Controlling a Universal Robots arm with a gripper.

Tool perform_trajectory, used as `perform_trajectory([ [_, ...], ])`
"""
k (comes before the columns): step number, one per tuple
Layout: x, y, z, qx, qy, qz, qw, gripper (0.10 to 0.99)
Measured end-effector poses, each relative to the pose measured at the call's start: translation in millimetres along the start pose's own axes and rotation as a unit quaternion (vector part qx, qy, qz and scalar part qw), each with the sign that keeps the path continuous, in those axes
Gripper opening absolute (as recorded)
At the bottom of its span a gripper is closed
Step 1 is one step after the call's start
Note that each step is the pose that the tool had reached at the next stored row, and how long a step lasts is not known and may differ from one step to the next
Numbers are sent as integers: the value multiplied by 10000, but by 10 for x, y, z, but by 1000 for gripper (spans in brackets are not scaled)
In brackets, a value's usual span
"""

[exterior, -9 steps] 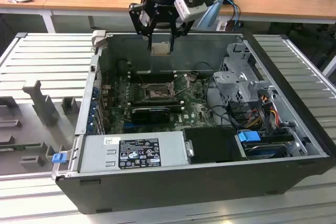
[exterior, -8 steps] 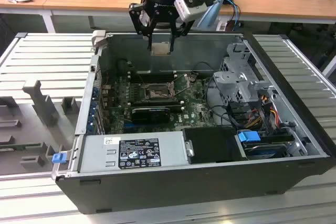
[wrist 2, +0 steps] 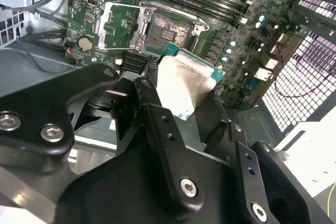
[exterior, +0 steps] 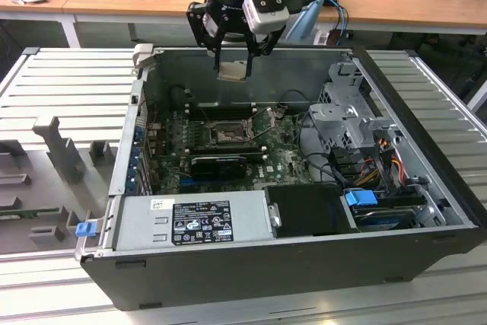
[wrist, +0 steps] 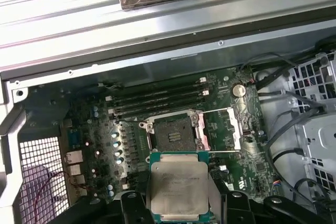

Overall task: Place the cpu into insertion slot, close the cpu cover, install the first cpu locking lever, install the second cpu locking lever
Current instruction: 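Place the cpu into insertion slot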

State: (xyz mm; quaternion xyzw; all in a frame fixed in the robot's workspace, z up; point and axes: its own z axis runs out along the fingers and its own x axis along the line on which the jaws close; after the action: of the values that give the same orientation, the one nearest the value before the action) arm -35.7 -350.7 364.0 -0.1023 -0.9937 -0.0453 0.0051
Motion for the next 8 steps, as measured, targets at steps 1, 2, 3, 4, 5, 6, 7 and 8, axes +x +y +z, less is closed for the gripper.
perform_trajectory([
  [1,0,0,4,0,-1,4,10000,525],
  [2,0,-1,14,0,-1,9,10000,525],
  [3,0,-2,22,0,-1,11,10000,525],
  [4,0,-2,24,1,-1,11,10000,525],
  [5,0,-3,24,1,-1,12,10000,525],
  [6,0,-2,26,0,-1,12,10000,525],
  [7,0,-3,28,1,-1,12,10000,525],
  [8,0,-3,30,4,-3,17,10000,525],
])
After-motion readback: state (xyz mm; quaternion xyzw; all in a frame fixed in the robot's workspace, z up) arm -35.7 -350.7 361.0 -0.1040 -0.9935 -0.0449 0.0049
